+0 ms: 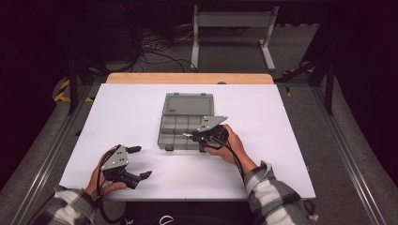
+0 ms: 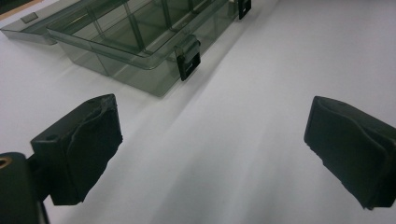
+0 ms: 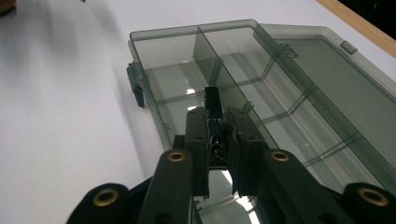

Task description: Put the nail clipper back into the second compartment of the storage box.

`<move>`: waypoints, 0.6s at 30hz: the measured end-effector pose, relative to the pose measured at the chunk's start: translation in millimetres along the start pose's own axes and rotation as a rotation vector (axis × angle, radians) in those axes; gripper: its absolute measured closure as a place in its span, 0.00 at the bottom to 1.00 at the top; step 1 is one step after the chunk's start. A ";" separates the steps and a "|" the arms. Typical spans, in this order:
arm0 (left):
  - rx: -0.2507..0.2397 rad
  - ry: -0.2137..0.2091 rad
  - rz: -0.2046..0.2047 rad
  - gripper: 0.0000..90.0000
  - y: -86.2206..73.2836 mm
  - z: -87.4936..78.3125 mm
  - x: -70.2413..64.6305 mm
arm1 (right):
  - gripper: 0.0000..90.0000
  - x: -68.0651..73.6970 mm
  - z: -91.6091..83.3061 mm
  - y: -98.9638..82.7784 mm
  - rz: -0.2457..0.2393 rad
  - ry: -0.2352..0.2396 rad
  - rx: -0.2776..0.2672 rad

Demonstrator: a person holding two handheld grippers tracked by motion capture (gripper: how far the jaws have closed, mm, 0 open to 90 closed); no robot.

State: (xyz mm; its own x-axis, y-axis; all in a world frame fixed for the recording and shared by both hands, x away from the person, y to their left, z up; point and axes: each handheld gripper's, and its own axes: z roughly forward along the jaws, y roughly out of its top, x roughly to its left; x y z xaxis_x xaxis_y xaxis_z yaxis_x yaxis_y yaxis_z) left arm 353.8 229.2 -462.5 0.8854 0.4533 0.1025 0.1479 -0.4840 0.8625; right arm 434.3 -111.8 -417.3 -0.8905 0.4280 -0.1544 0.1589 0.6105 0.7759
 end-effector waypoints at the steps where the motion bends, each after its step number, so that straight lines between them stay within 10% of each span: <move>1: -0.001 0.003 0.001 0.05 0.2 -0.2 -0.1 | 0.88 -0.2 -0.2 -0.9 0.005 -0.002 0.002; 18: 0.001 0.017 -0.002 0.05 0.8 -1.2 0.2 | 0.88 -3.6 3.7 -9.1 0.019 -0.001 0.036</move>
State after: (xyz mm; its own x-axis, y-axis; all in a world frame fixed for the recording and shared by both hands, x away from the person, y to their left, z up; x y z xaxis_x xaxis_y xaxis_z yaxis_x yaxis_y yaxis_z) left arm 353.7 229.8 -461.2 0.8773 0.4672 0.1095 0.1499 -0.4837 0.8623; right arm 437.7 -116.5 -426.1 -0.8868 0.4404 -0.1400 0.1913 0.6257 0.7562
